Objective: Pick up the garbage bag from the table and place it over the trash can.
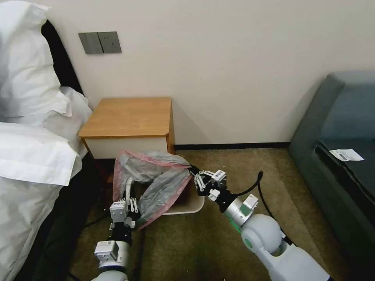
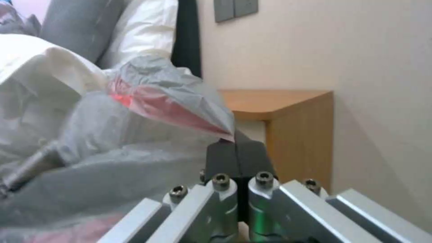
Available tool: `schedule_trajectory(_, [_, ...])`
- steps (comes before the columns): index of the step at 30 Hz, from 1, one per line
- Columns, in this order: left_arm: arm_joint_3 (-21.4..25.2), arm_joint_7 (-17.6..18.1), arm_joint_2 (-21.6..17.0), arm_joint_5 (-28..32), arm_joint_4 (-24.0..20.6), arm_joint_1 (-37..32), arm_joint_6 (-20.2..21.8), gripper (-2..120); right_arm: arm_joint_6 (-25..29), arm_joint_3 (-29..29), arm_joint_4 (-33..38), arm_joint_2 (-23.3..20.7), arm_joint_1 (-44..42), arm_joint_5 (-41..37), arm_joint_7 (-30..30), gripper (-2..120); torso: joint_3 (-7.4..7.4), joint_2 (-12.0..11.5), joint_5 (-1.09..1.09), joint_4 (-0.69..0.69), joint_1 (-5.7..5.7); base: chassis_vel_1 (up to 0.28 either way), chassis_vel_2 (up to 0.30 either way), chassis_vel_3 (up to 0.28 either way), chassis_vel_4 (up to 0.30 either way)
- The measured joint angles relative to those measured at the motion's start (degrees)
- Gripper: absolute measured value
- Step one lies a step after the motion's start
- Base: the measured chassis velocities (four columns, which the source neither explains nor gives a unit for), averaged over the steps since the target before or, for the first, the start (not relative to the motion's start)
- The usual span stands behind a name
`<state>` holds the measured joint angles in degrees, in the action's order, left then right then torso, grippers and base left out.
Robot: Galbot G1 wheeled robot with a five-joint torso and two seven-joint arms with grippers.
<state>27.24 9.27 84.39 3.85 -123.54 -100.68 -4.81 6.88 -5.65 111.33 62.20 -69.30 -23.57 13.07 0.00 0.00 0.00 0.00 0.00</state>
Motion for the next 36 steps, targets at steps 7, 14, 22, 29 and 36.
schedule_trajectory(7, [0.8,0.8,0.1,2.6,-2.1,0.7,1.1,8,1.2,-2.4,0.0,-1.0,-2.2,-0.1,1.2,0,0.0,0.0,0.0,0.0,0.0,0.0,0.0,0.0,0.0])
schedule_trajectory(14, [1.3,1.1,0.0,5.3,-4.3,1.5,2.5,8,2.3,-3.6,-0.2,-1.0,-3.7,0.4,1.9,0,0.0,0.0,0.01,0.0,-0.01,0.0,0.0,0.0,0.0])
schedule_trajectory(22, [1.6,1.6,-0.5,8.0,-4.8,2.8,3.4,8,3.1,-6.1,0.0,-0.9,-5.9,0.8,2.7,0,0.0,0.0,0.0,0.0,0.0,0.0,0.0,0.0,0.0])
schedule_trajectory(29, [1.6,1.9,-0.6,9.5,-5.1,3.6,4.2,8,3.7,-7.2,-0.2,-0.4,-7.2,2.3,3.5,0,0.0,0.0,0.0,0.0,0.0,0.0,0.0,0.0,0.0])
schedule_trajectory(36, [1.7,2.1,-0.7,10.9,-3.5,5.6,5.0,8,8.3,-11.0,2.3,0.7,-11.9,6.7,8.5,27,0.0,0.0,0.0,-0.01,-0.01,0.0,0.0,0.0,0.0])
